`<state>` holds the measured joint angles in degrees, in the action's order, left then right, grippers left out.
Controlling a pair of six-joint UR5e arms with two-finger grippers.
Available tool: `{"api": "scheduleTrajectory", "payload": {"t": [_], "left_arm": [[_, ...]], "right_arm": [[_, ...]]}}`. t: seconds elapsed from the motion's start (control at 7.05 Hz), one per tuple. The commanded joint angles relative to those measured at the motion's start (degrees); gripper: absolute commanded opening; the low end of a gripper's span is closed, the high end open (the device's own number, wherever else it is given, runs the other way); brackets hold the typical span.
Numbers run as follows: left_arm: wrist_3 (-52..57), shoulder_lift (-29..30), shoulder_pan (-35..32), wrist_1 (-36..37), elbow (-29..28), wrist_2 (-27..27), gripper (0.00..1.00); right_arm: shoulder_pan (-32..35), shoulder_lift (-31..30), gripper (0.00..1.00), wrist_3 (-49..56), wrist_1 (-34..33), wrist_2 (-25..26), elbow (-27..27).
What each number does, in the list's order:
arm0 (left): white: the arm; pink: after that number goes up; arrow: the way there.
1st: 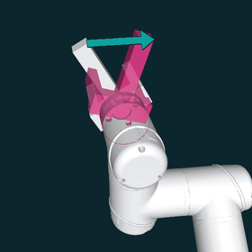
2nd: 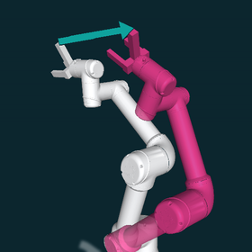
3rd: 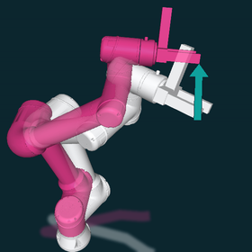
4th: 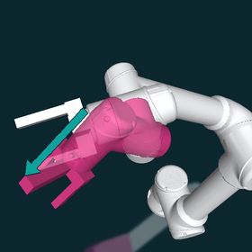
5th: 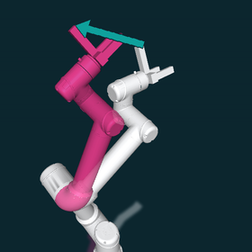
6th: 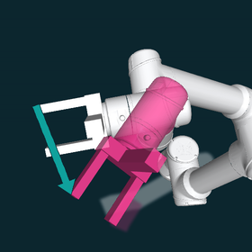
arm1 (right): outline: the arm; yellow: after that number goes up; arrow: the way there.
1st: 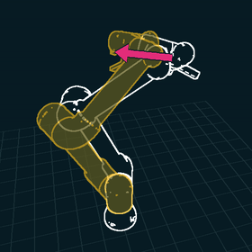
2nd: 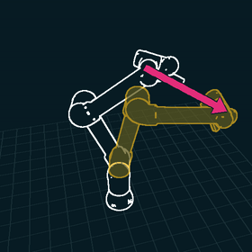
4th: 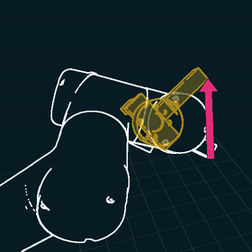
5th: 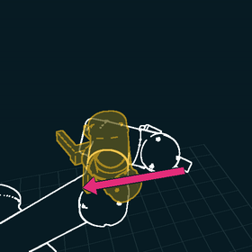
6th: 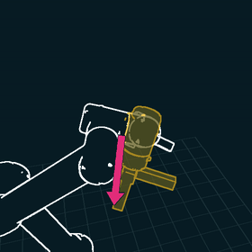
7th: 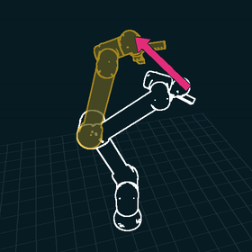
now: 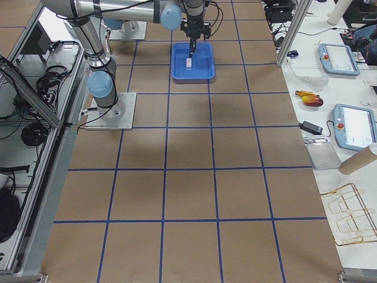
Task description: Assemble white blocks and place on blue tray
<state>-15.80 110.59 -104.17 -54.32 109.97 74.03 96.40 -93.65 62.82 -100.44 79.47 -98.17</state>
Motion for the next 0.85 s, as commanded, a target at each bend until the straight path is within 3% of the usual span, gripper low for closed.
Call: {"api": "scheduleTrajectory", "payload": {"t": [0.0,0.14,0.28,0.57,0.71], "left_arm": [[0.6,-1.9,2.1,-5.1,-6.0,1.8,0.25],[4.9,-2.7,4.1,-11.7,-10.8,7.0,0.25],[8.2,-3.9,5.2,-19.4,-16.0,9.4,0.27],[12.0,-8.3,5.8,-26.7,-22.5,15.0,0.37],[14.4,-11.0,8.0,-29.5,-22.9,15.1,0.5]], "right_arm": [[-0.4,-0.2,1.0,-13.1,7.9,10.4,6.1],[-0.6,-0.2,1.0,-21.7,8.2,15.9,6.2],[-0.7,-0.2,1.0,-28.9,10.7,16.7,6.4],[-1.0,-0.3,1.0,-44.7,12.8,15.6,6.7],[-1.1,-0.7,1.0,-49.8,13.0,13.2,7.0]]}}
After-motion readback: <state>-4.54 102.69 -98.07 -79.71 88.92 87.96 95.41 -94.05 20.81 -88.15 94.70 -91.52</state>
